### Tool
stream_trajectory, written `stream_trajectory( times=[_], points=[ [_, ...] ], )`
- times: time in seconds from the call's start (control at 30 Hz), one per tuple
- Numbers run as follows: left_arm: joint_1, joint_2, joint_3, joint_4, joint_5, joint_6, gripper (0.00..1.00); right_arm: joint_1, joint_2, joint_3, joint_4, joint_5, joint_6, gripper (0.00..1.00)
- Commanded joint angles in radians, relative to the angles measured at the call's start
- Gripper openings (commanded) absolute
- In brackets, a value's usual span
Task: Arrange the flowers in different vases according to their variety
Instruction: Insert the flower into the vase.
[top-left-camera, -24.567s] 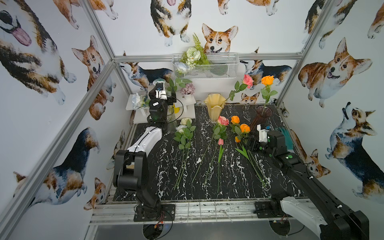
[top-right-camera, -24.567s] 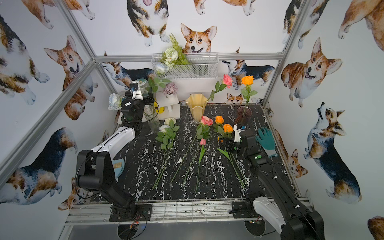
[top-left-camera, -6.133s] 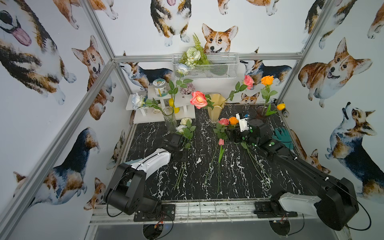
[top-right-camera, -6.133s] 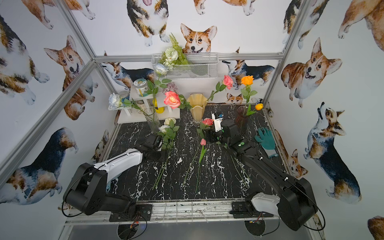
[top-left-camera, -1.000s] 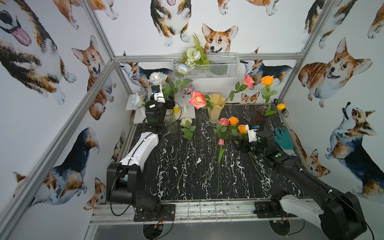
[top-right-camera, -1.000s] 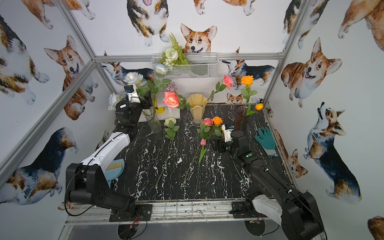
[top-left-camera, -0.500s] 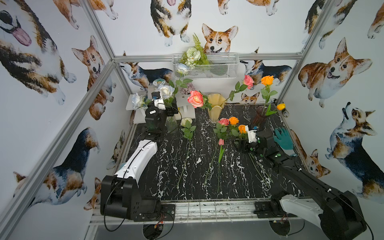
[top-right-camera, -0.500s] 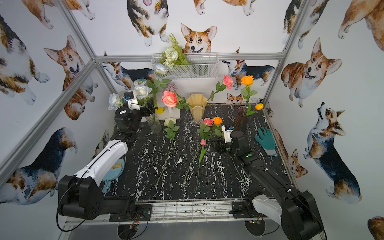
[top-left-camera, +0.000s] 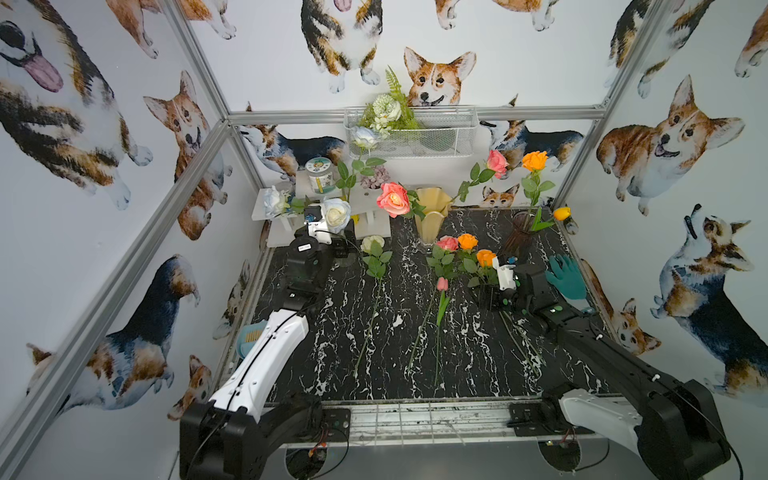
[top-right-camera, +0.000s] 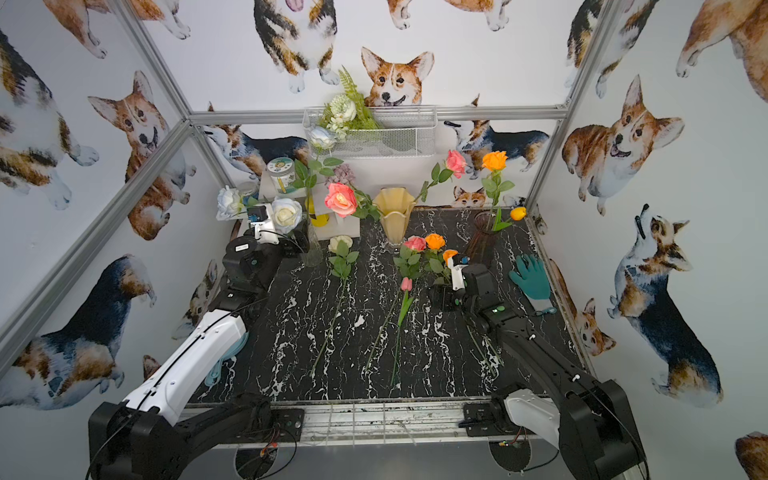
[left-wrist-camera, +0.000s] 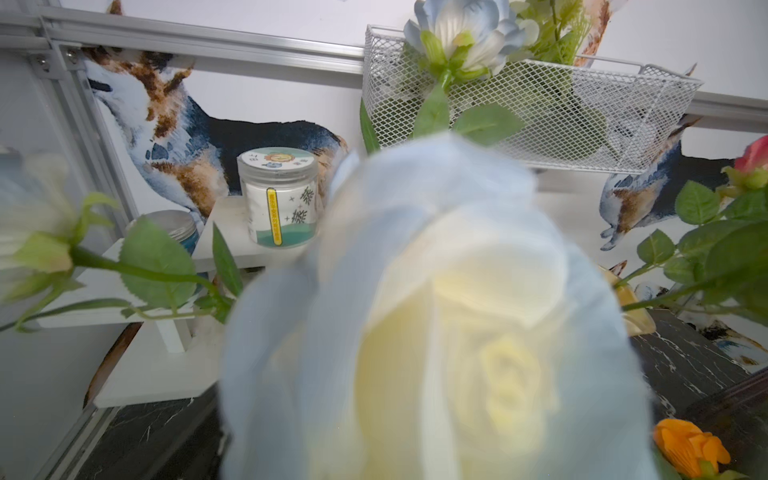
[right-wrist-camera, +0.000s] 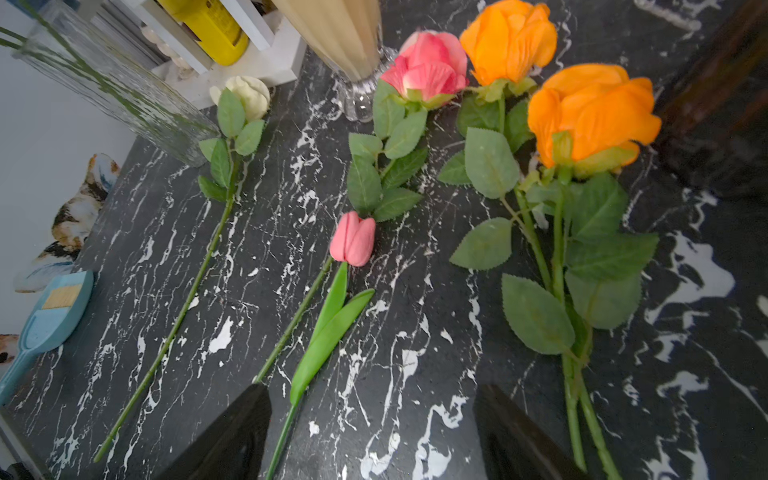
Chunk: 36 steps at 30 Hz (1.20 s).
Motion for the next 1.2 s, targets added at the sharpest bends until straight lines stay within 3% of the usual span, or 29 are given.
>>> stream_trajectory(
  times=[0.0,0.37,0.7,1.17],
  points=[
    [-0.002,-0.050,-0.034,-0.086,0.013,-0.028,1.00,-0.026,0.007,0.010,-0.103,-0.009,-0.013,0.81],
    [-0.010,-0.192,-0.143,-0.244,0.074,-0.090,1.00,-0.046,0.107,0.079,-0.309,0.058,0.016,0.80],
    [-0.031,-0.218,-0.176,-0.312,0.101,-0.117,1.00,-0.029,0.131,0.083,-0.329,0.043,0.031,0.77],
    [-0.049,-0.269,-0.273,-0.324,0.105,-0.145,1.00,-0.023,0.256,0.102,-0.380,0.175,0.047,0.75]
  ],
)
